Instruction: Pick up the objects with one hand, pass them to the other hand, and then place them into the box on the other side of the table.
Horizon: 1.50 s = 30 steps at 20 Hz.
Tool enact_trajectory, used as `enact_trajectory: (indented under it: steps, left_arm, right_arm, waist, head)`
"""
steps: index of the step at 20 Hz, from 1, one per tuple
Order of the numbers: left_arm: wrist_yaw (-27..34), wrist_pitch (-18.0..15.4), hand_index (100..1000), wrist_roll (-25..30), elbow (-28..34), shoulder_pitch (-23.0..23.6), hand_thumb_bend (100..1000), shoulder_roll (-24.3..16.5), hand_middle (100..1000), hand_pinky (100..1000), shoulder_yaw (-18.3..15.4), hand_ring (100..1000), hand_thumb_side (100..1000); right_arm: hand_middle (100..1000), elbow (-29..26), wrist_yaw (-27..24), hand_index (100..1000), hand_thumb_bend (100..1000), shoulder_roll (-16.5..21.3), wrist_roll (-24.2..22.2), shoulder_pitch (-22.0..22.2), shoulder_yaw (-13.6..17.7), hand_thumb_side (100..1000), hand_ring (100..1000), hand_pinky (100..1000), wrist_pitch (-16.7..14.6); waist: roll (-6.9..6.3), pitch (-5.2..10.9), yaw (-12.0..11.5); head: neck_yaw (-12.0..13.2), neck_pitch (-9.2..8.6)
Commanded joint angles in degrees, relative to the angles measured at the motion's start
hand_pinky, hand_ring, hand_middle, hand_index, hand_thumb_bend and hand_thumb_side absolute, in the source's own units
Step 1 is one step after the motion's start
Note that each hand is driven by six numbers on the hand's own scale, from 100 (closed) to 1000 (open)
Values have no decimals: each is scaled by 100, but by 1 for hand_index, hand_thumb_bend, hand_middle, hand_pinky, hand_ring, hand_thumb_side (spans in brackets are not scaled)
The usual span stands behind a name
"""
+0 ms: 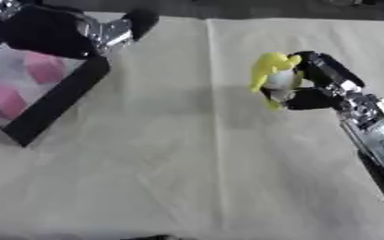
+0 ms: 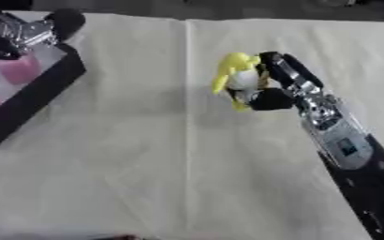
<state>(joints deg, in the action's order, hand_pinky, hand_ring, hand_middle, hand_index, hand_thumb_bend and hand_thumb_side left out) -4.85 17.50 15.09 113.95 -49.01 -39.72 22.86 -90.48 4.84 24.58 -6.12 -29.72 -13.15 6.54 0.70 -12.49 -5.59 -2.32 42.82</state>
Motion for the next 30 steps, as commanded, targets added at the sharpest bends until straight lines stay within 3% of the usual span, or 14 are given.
enact_trajectory:
  steps: [1, 20, 30]
  left_arm:
    - [-106, 33, 781, 107, 64, -148, 339, 31, 716, 692, 12, 694, 447]
    - [-559, 213, 782, 661, 64, -360, 343, 580, 720, 703, 315, 704, 453]
    - [-1102, 671, 787, 1079, 64, -480, 359, 814, 732, 724, 482, 720, 476]
  right_arm:
    - [482, -20, 14, 509, 370, -55, 72, -107, -21, 100, 648, 786, -34]
    - [486, 403, -35, 512, 374, -743, 528, -439, -450, 100, 645, 776, -189]
    - [485, 463, 133, 512, 373, -961, 758, -498, -533, 100, 643, 777, -357]
  waist:
    - [-16, 134, -8]
    - [-31, 161, -66]
    - [-100, 129, -127]
  head:
    - [38, 47]
    - [3, 89]
    - [-41, 106]
